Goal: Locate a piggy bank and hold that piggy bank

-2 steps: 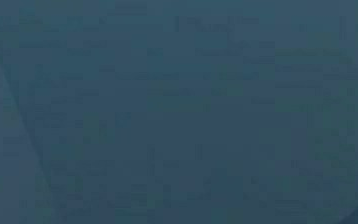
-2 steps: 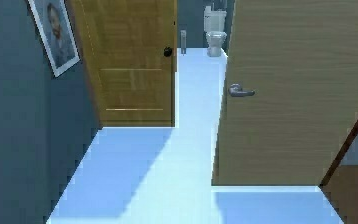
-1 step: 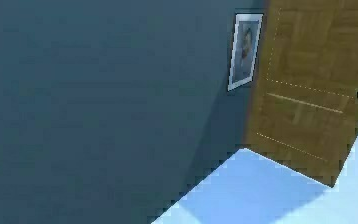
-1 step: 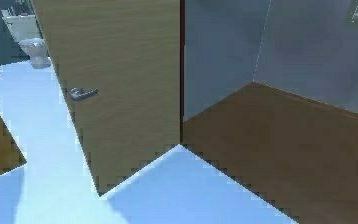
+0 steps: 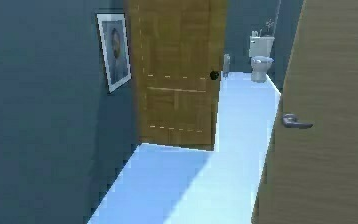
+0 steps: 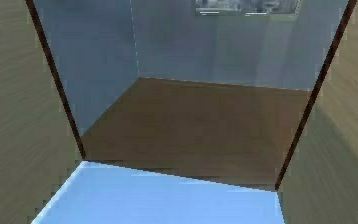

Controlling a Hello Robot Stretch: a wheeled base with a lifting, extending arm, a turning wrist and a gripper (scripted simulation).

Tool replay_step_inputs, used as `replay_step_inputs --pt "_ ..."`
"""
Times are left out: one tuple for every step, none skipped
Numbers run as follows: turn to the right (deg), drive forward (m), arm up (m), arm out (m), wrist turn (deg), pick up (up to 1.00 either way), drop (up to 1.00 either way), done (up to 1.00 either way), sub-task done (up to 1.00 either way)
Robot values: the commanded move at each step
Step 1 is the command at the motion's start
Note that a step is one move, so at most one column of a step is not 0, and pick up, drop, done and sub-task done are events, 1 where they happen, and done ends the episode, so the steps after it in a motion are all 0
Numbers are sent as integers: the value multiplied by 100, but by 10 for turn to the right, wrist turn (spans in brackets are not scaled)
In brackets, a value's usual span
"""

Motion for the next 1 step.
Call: replay_step_inputs --pt "0 95 0 0 0 0 0 0 0"
